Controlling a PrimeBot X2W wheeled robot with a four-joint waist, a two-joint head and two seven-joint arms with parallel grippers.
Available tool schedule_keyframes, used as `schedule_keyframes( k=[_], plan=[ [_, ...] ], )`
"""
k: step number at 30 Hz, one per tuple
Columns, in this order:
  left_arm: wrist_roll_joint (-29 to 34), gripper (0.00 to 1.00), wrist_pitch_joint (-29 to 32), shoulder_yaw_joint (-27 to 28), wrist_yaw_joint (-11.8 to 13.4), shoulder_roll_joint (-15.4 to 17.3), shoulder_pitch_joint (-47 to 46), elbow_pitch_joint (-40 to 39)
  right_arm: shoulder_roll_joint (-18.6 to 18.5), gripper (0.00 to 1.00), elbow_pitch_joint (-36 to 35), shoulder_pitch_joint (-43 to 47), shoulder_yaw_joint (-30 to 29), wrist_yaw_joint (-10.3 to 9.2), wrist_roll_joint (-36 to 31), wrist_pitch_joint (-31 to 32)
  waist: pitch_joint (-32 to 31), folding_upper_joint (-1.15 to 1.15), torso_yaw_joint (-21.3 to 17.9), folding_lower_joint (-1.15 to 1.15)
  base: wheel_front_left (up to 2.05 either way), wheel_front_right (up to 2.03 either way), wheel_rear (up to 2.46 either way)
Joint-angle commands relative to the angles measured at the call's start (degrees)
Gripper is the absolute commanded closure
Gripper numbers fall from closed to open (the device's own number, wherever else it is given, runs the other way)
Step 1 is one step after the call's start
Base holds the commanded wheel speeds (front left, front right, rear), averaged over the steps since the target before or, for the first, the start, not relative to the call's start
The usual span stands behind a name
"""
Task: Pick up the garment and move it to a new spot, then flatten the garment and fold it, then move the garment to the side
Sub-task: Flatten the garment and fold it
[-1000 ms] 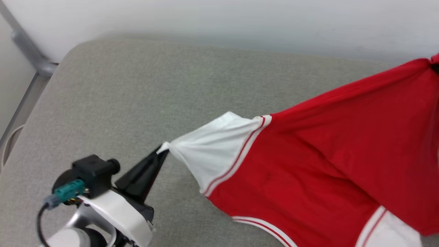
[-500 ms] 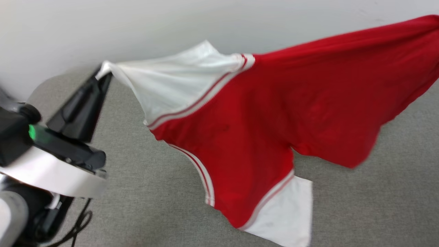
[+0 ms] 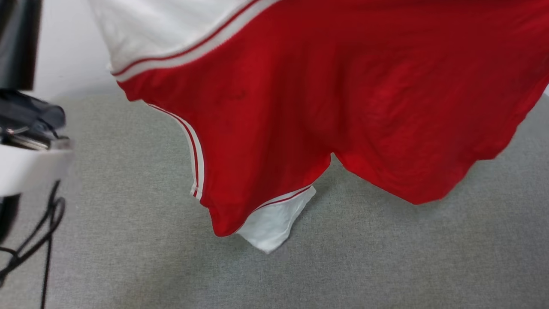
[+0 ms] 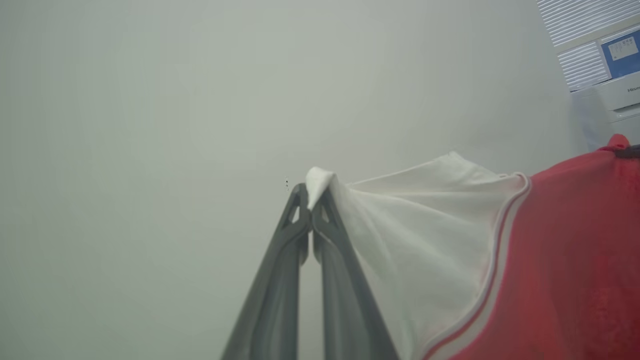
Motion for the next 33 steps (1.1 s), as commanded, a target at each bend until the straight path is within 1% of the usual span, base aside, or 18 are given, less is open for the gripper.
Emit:
schedule_keyframes(
  k=[1,4,7,11,13,17,21,23,25,27,30,33],
  plan=[
    [0.61,1.0,0.22,0.84,0.41,0.68,-1.64,0.24,0.33,1.0,-0.22,-1.3,-0.87,-0.09,-0.12,0.18,1.0,0.0,-0.45,0.01,0.0,0.0,0.0],
    [1.4,1.0,0.99,2.11,0.16,2.06,-4.83,0.65,0.93,1.0,-1.26,-2.73,-1.98,-0.1,-0.35,0.39,3.43,0.0,-1.05,0.01,0.0,0.0,0.0],
    [1.08,1.0,1.72,2.84,-1.03,2.79,-8.47,1.59,1.07,1.0,-1.75,-4.57,-2.94,-0.11,-1.05,-0.1,6.43,0.0,-1.11,0.01,0.0,0.0,0.0],
    [0.95,1.0,3.45,2.32,-4.22,4.23,-14.28,4.61,0.48,1.0,-0.93,-8.49,-3.44,-0.11,-1.62,-1.34,11.29,0.0,-1.14,0.01,0.0,0.0,0.0],
    [1.21,1.0,4.42,1.77,-6.33,5.02,-17.85,6.72,0.11,1.0,-0.02,-10.98,-3.39,-0.11,-2.29,-2.22,13.96,0.0,-1.17,0.01,0.0,0.0,0.0],
    [2.05,1.0,5.31,0.53,-10.39,4.96,-26.41,12.32,-0.97,1.0,3.37,-17.12,-3.05,-0.12,-4.21,-4.36,19.28,0.0,-0.87,0.01,0.0,0.0,0.0],
    [3.78,1.0,5.9,-1.57,-14.57,3.33,-36.7,19.44,-1.96,1.0,8.23,-24.41,-1.98,-0.12,-6.34,-6.73,24.3,0.0,-0.33,0.01,0.0,0.0,0.0],
    [5.11,1.0,5.68,-2.88,-16.57,1.84,-42.41,23.7,-2.13,1.0,11.24,-28.6,-1.75,-0.14,-7.78,-8.31,26.53,0.0,-0.02,0.01,0.0,0.0,0.0],
    [6.64,1.0,5.2,-4.24,-18.0,-0.38,-48.19,28.44,-1.74,1.0,14.81,-32.89,-1.52,-0.19,-9.24,-10.34,28.45,0.0,0.29,0.01,0.0,0.0,0.0],
    [8.88,1.0,5.24,-6.05,-19.55,-1.91,-54.88,33.22,-1.95,1.0,18.33,-37.7,-0.73,-0.19,-11.01,-12.03,30.79,0.0,0.46,0.01,0.0,0.0,0.0],
    [12.4,1.0,3.65,-8.69,-20.91,-5.08,-64.12,41.32,-1.66,1.0,24.46,-44.89,0.22,-0.22,-13.87,-15.6,33.52,0.0,0.58,0.01,0.0,0.0,0.0],
    [15.7,1.0,-0.1,-10.44,-21.34,-8.29,-72.28,49.76,-0.71,1.0,30.81,-52.03,0.1,-0.39,-16.53,-19.52,35.78,0.0,0.9,0.01,0.0,0.0,0.0]
  ],
)
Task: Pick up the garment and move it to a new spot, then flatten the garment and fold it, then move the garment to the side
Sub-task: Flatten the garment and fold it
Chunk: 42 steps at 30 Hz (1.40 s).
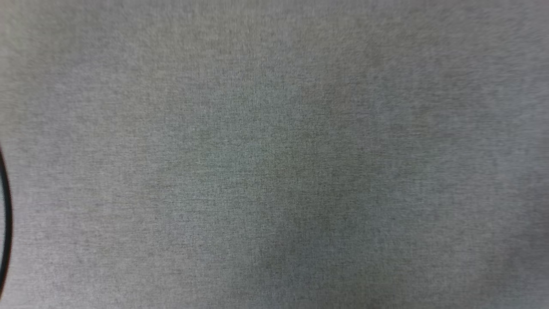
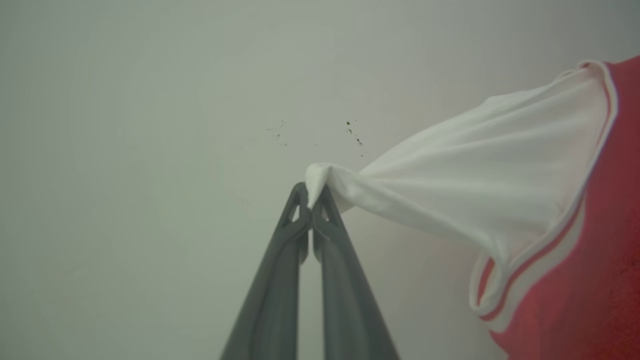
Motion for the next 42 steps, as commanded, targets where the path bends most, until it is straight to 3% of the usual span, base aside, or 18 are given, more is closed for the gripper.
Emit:
schedule_keyframes(
  k=[1,10,20,24,30,36,42],
  plan=[
    [1.63,1.0,-2.32,0.48,0.74,-0.08,-3.73,4.75,-0.33,1.0,3.41,-3.03,-1.48,-0.76,-1.58,-2.07,3.07,0.0,0.65,-0.02,0.0,0.0,0.0],
    [4.37,1.0,-12.07,-2.83,0.37,-6.63,-9.74,21.29,4.33,1.0,15.6,-10.85,-2.67,-0.75,-7.29,-12.08,5.86,0.0,1.61,-0.02,0.0,0.0,0.0],
    [1.13,1.0,-18.37,-5.4,-0.48,-12.27,3.94,25.99,7.11,1.0,22.34,-1.37,1.46,-0.49,-3.64,-20.35,4.67,0.0,2.94,-0.02,0.0,0.0,0.0],
    [0.13,1.0,-18.77,-6.47,-0.15,-14.3,13.76,23.53,7.5,1.0,22.73,5.26,3.54,-0.48,-0.97,-22.59,1.94,0.0,3.23,-0.02,0.0,0.0,0.0],
    [-1.08,1.0,-18.88,-5.95,0.37,-14.5,29.91,15.71,7.92,1.0,21.78,17.43,7.48,-0.47,4.0,-24.19,-3.67,0.0,3.26,-0.02,0.0,0.0,0.0],
    [-2.16,1.0,-18.89,-5.45,1.84,-13.32,46.47,7.61,6.92,1.0,19.42,30.73,10.45,-0.47,9.62,-24.58,-10.2,0.0,3.64,-0.02,0.0,0.0,0.0],
    [-2.79,1.0,-18.81,-7.23,3.26,-10.03,61.37,1.82,5.3,1.0,17.27,43.34,11.87,-0.47,14.32,-23.19,-16.14,0.0,4.13,-0.02,0.0,0.0,0.0]
  ],
)
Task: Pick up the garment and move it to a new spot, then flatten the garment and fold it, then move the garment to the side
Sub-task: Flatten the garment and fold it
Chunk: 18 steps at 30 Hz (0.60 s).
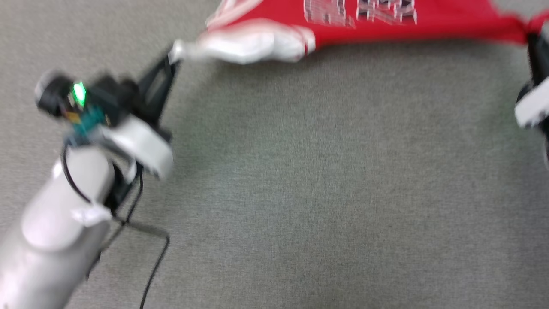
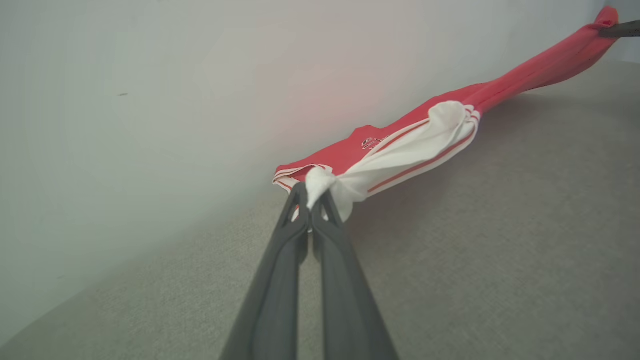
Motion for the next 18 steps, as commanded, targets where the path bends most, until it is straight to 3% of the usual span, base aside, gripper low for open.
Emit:
schedule_keyframes(
  k=[1,11,18],
  plan=[
    [-0.32,1.0,-0.1,-0.54,0.47,0.49,2.77,-0.99,-0.23,1.0,-0.42,2.34,-0.03,-0.09,1.28,-0.08,-3.38,0.0,0.39,0.02,0.0,0.0,0.0],
    [-4.19,1.0,3.66,-2.94,4.7,5.84,23.39,-11.29,-0.63,1.0,-4.06,17.59,1.71,-0.09,8.56,6.7,-11.1,0.0,0.94,0.02,0.0,0.0,0.0],
    [-6.15,1.0,5.39,-5.01,5.17,8.59,31.95,-16.51,-2.53,1.0,-6.97,26.21,0.73,-0.1,12.23,12.41,-15.66,0.0,1.35,0.02,0.0,0.0,0.0]
  ],
)
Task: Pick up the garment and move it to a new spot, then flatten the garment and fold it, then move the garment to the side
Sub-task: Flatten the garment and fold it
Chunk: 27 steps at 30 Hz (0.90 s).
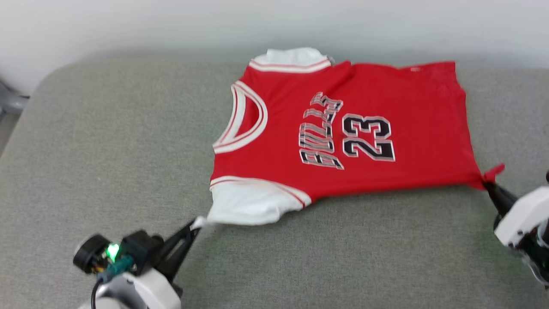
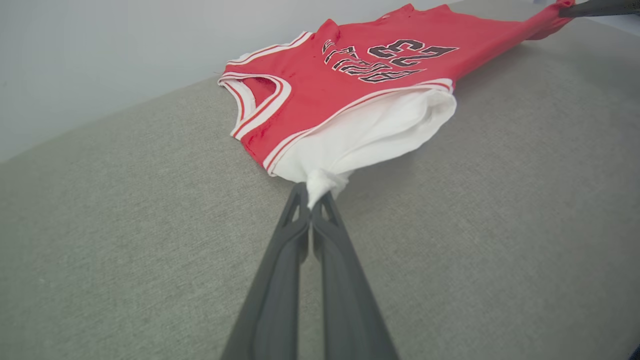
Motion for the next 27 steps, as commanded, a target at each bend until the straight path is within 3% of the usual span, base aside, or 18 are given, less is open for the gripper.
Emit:
schedule_keyframes(
  k=[1,8,17,27],
  plan=[
    [-0.58,1.0,0.24,-0.21,0.17,0.77,1.58,-0.61,-0.87,1.0,-0.85,2.03,-0.46,-0.11,0.66,0.78,-1.94,0.0,0.2,0.01,0.0,0.0,0.0],
    [-3.25,1.0,3.32,-3.53,-2.48,3.03,7.66,-4.69,-3.63,1.0,-6.95,12.41,-1.17,-0.1,2.86,6.97,-6.96,0.0,1.02,0.01,0.0,0.0,0.0],
    [-7.6,1.0,6.28,-6.24,-3.88,7.72,16.06,-10.89,-5.55,1.0,-16.66,26.06,-5.78,-0.1,3.92,15.75,-10.38,0.0,1.46,0.01,0.0,0.0,0.0],
    [-8.8,1.0,5.14,-5.52,-2.54,8.68,17.83,-13.94,-3.38,1.0,-27.25,35.35,-12.41,-0.09,5.05,22.31,-10.32,0.0,1.26,0.01,0.0,0.0,0.0]
  ],
)
